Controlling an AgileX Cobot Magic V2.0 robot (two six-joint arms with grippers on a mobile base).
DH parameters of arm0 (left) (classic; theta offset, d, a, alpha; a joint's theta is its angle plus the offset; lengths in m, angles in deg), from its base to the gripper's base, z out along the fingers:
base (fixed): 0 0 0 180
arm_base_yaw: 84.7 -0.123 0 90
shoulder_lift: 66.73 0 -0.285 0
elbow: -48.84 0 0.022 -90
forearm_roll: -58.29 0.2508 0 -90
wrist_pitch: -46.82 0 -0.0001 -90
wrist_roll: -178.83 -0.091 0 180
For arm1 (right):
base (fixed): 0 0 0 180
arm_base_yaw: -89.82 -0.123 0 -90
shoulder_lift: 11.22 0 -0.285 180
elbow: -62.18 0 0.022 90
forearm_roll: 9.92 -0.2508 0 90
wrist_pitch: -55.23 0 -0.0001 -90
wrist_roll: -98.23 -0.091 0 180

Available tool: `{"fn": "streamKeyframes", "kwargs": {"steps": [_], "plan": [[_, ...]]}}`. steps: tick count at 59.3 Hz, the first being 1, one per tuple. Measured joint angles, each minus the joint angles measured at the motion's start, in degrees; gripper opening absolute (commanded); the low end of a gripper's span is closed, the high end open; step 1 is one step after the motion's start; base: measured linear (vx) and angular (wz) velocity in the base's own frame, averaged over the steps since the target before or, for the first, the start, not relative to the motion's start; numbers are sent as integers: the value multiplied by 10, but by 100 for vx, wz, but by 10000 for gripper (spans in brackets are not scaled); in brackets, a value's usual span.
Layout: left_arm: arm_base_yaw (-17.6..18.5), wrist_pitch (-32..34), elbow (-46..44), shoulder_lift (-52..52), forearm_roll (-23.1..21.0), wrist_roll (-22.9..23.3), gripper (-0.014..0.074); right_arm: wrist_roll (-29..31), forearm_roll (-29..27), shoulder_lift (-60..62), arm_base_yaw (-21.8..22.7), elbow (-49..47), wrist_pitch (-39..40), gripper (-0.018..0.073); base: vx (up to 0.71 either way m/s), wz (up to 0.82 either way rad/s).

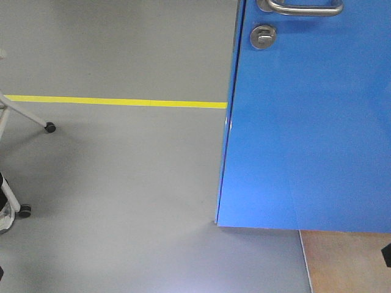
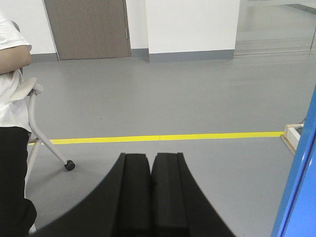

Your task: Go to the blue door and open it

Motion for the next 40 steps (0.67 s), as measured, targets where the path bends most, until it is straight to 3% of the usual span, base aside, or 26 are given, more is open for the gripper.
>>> {"fn": "streamKeyframes", "kwargs": {"steps": [40], "plan": [[0,0,0,0,0,0,71,0,0,0,0,0,0,-4,0,0]]}}
